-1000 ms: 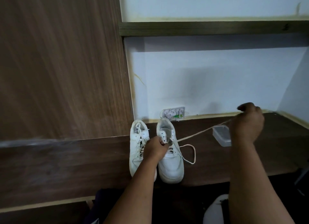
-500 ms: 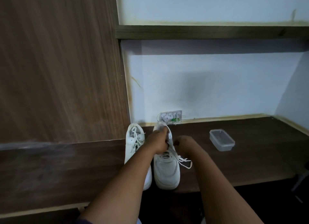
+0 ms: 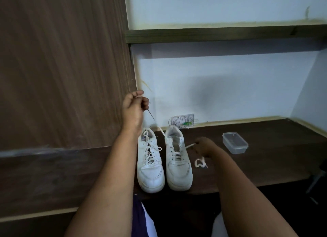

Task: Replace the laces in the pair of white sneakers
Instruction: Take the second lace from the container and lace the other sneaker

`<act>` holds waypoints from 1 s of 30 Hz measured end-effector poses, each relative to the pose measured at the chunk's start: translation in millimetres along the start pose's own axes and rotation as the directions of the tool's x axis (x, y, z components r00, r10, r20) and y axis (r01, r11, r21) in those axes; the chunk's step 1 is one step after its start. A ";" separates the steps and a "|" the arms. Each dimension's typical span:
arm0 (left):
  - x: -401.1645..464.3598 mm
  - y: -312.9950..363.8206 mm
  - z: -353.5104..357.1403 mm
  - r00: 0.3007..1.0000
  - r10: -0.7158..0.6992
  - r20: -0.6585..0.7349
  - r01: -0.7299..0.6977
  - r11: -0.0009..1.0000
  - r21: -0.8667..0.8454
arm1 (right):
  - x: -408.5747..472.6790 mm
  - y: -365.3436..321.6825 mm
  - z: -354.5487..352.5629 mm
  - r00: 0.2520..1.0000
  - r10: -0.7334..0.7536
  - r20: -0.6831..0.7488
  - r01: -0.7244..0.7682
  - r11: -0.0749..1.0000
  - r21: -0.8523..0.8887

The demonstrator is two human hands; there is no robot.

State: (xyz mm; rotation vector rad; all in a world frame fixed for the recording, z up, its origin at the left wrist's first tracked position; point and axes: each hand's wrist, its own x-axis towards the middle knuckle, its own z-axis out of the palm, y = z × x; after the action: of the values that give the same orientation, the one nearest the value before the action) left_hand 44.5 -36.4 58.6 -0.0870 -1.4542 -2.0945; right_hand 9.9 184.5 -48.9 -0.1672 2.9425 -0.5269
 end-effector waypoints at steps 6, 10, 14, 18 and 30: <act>-19.2 23.1 -19.9 0.996 0.081 0.021 -0.083 0.992 0.096 | -15.0 9.8 -38.4 0.857 0.413 -0.308 0.070 0.499 0.864; -25.3 12.5 -17.7 0.977 0.214 -0.024 -0.204 0.955 0.216 | -19.3 15.5 -42.0 0.782 0.598 -0.174 0.194 0.032 0.981; -25.7 24.4 -9.9 0.945 0.326 -0.036 -0.317 0.936 0.155 | -23.3 17.8 -36.6 0.580 0.779 -0.237 0.362 0.013 0.932; -27.1 46.7 -6.9 0.952 0.302 -0.056 -0.303 0.953 -0.013 | -22.1 28.8 -49.9 0.513 0.819 -0.256 0.325 0.091 0.941; -58.4 -65.4 21.1 0.834 -0.280 0.475 -0.161 0.700 0.696 | -25.0 -36.5 -18.6 0.980 -0.166 0.113 -0.062 0.287 0.956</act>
State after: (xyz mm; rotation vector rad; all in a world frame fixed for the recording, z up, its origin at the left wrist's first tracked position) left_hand 55.1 22.1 -9.1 -0.3649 -2.5803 -1.4278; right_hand 34.5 160.0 -15.7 -0.1389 1.8856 -2.0382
